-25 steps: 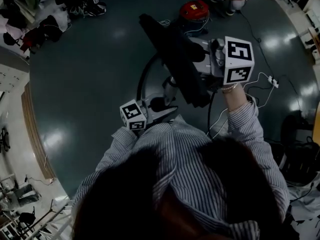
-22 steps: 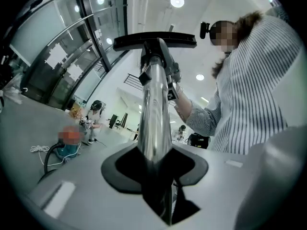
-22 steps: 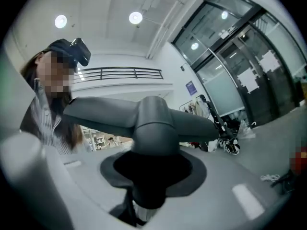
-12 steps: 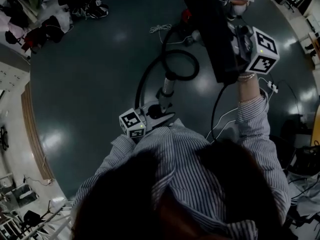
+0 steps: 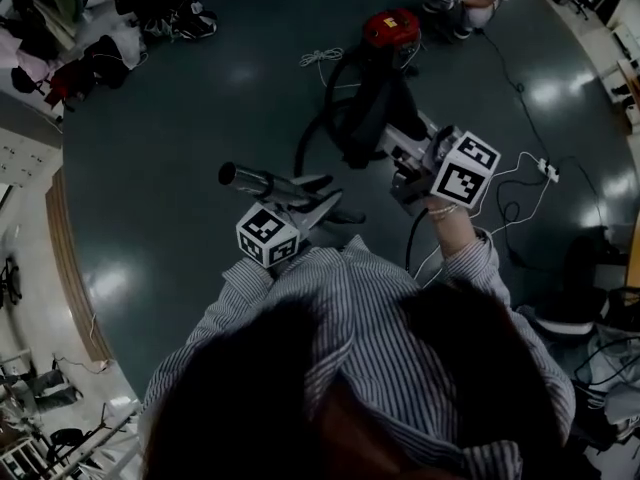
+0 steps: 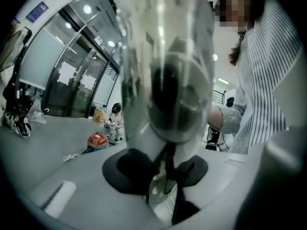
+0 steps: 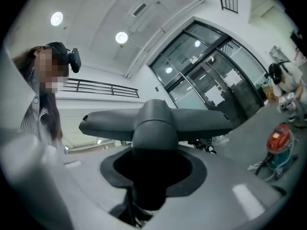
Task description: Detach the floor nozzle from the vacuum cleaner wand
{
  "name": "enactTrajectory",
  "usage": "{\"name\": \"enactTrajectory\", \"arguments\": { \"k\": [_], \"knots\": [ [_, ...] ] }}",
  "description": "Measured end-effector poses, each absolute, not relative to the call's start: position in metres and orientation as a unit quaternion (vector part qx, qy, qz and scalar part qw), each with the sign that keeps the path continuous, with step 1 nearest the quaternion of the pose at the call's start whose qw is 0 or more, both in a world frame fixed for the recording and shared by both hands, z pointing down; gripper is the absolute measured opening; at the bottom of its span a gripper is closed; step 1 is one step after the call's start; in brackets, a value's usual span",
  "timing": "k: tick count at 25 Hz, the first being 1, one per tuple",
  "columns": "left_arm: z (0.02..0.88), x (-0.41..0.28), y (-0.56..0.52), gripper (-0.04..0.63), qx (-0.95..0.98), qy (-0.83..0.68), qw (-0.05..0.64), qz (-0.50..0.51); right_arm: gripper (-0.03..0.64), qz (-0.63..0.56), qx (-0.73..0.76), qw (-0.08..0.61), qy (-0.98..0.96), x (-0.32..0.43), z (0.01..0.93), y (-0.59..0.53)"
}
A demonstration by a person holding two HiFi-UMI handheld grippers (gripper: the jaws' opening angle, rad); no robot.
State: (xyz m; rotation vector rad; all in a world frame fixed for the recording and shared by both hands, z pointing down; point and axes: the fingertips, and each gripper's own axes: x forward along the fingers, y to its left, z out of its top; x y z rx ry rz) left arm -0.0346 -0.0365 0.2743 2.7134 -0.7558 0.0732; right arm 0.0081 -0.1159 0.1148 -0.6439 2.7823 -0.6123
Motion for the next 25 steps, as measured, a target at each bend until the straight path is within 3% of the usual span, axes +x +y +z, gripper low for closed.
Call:
{"name": "enactTrajectory", "arguments": {
  "k": [10, 25],
  "knots": [
    [0.283, -0.003, -0.031, 0.129, 0.964, -0.211, 0.155, 0.042, 0.137, -0.302, -0.254, 0.159, 0.905, 0.023, 0.178, -0.098],
    [0.284, 0.022, -0.027, 0.129, 0.975, -0.170, 0.132, 0.056, 0.137, -0.300, -0.285, 0.128, 0.902, 0.041, 0.199, -0.095]
  ]
}}
